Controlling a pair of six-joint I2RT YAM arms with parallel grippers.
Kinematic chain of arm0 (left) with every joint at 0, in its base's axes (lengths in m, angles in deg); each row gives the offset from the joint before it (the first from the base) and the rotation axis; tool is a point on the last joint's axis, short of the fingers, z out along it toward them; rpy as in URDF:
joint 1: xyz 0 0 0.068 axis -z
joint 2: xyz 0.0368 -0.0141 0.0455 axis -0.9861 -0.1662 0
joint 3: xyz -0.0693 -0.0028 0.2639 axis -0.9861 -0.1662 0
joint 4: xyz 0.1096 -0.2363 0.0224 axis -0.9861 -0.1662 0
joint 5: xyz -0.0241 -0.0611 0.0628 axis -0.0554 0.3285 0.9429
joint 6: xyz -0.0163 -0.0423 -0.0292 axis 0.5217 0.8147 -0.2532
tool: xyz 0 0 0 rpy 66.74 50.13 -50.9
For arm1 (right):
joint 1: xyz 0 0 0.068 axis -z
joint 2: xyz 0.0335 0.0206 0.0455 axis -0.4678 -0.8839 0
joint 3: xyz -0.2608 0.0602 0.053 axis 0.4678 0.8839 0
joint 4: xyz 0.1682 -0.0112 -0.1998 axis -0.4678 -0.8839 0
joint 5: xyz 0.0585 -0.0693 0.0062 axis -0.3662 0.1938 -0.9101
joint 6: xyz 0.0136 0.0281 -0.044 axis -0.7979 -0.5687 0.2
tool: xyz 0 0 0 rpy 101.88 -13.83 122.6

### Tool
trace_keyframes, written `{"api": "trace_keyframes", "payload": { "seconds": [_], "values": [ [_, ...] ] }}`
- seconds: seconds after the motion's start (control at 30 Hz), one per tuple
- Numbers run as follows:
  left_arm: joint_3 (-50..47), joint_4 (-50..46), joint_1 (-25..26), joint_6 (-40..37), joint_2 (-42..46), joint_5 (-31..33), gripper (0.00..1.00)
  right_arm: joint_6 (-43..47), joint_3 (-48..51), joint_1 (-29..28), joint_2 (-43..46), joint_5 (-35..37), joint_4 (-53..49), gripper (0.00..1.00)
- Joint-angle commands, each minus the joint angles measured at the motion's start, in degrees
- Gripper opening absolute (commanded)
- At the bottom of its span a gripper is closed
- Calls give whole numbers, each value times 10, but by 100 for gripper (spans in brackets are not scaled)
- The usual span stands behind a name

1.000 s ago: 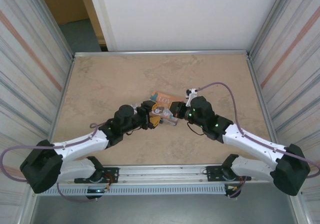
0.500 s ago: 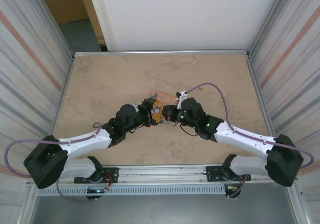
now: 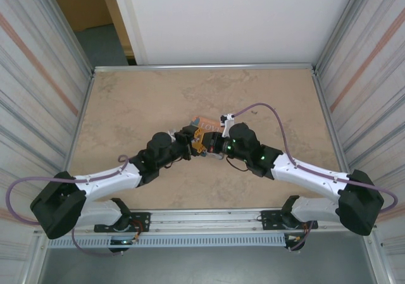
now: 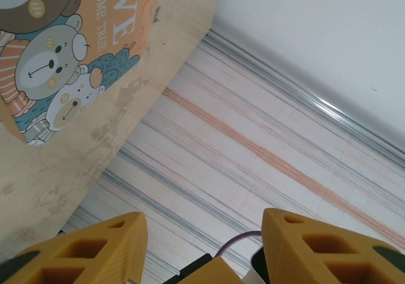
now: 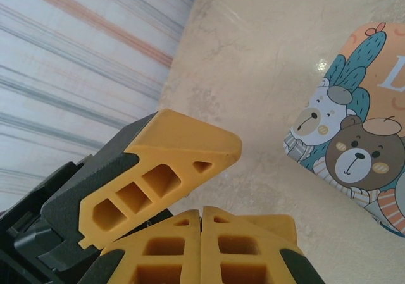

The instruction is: Unlock a padlock with a key

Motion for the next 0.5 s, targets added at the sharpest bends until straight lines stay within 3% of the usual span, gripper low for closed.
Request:
{"api": "trace_keyframes", "payload": {
  "seconds": [0.0,0.47],
  "values": [
    [2,13,5,42,12,16,45,14,-10,-6,27,4,-3,0],
    [0,-9,5,39,25,21,14,25,-7,-6,57,20,-24,0]
  ]
}}
